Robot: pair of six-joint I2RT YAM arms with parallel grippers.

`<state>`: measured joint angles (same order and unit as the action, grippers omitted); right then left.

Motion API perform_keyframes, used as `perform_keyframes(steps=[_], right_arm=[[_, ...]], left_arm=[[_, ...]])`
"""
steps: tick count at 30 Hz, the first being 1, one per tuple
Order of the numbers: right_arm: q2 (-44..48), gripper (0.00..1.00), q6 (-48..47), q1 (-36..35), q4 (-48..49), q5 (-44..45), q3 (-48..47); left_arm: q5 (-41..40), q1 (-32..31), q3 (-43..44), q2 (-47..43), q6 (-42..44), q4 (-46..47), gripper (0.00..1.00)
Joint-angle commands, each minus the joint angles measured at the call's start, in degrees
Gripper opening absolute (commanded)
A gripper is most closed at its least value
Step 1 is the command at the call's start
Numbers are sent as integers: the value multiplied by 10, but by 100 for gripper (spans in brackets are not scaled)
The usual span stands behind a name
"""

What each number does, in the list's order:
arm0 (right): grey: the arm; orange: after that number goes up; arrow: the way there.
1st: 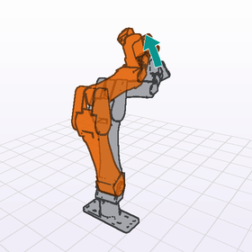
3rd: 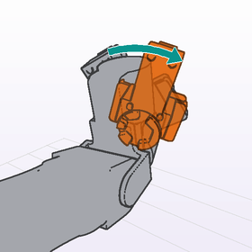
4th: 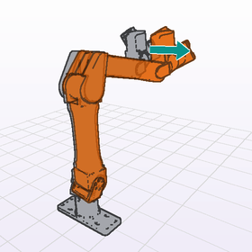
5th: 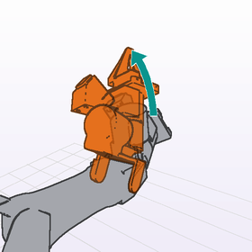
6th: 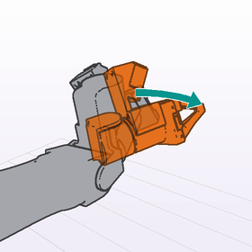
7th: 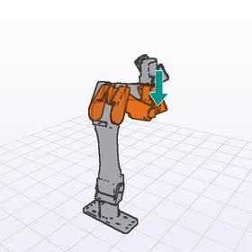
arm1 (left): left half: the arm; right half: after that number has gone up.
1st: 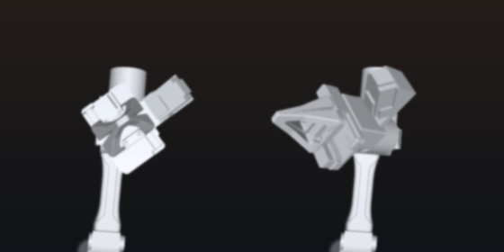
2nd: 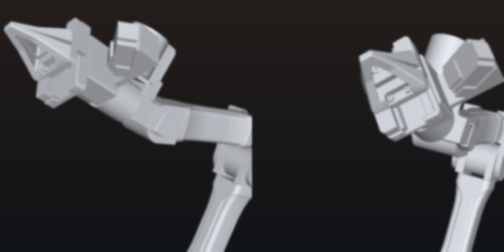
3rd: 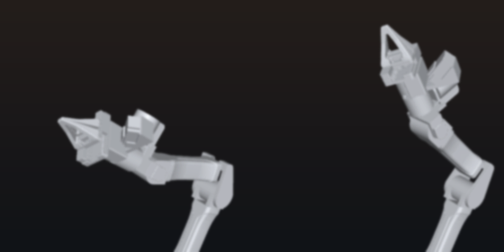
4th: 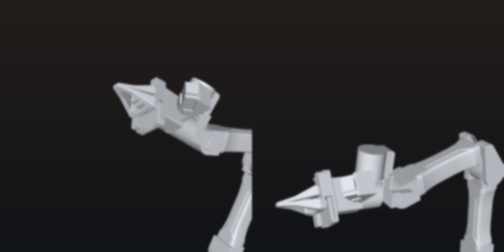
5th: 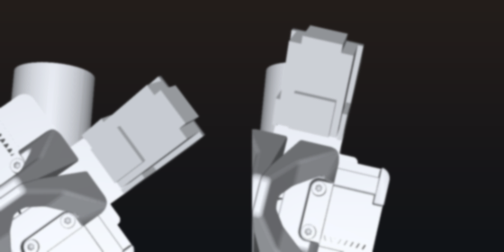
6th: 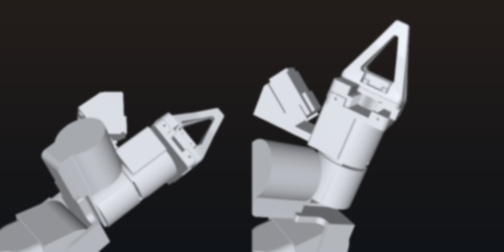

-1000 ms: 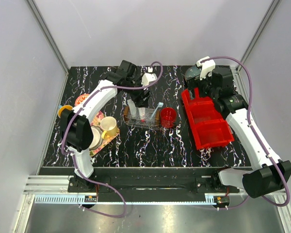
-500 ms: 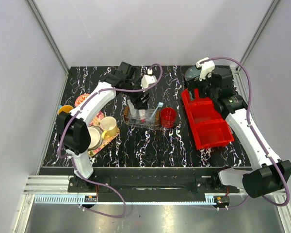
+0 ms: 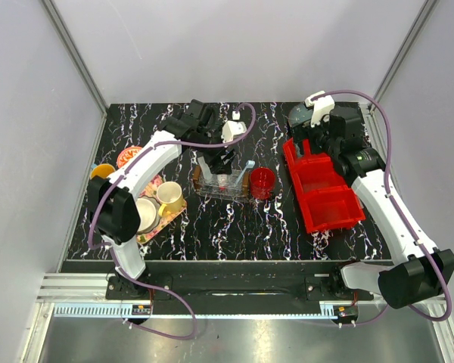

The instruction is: Prepare toiletry sets of a toothbrush and toothpaste on the tray

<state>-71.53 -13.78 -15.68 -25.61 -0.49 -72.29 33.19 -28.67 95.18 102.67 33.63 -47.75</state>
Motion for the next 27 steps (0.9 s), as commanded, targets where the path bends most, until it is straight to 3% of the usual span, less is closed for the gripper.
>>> perform_keyframes(steps=[1, 27], right_arm=[[19, 100, -5, 2, 10, 9, 1], [18, 100, -8, 2, 6, 8, 1]], left_arm=[[-10, -3, -1, -33, 7, 15, 75], [-13, -10, -31, -67, 9, 15, 74]])
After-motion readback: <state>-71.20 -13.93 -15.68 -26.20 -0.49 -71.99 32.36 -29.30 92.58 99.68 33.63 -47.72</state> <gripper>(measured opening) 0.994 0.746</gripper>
